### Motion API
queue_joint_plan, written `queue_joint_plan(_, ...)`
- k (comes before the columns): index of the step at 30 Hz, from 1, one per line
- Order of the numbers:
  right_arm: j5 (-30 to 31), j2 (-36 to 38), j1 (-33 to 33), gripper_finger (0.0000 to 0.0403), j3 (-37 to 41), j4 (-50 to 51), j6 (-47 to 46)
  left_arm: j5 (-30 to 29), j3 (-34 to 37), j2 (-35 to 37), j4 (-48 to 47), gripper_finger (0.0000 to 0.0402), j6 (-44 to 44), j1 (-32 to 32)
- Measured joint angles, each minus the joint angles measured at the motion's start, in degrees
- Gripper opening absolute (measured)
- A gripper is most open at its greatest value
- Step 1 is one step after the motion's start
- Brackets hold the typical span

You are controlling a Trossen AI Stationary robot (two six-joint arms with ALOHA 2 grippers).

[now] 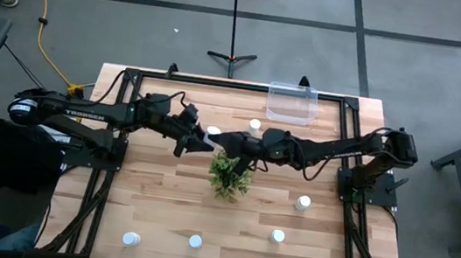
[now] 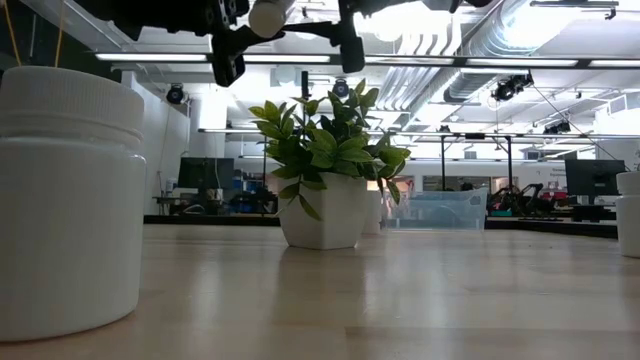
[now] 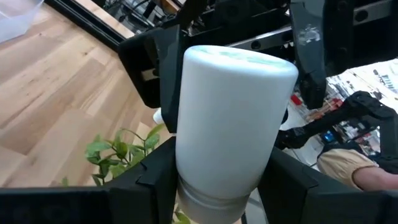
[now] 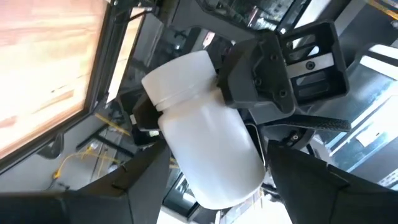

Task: Pick and place pill bottles into a basket
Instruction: Put the white pill bottle into the transparent bin

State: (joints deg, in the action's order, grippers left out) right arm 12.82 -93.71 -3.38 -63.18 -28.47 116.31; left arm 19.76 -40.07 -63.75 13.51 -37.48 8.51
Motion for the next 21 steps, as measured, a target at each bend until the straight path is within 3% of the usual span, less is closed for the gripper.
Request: queue_joint_plan(21,-3.7,0.1,1.7,0.0259,0.1,0.5,-1.3,-2.1,0.1,-3.7,7.0,0.0210,-3.3,0.1)
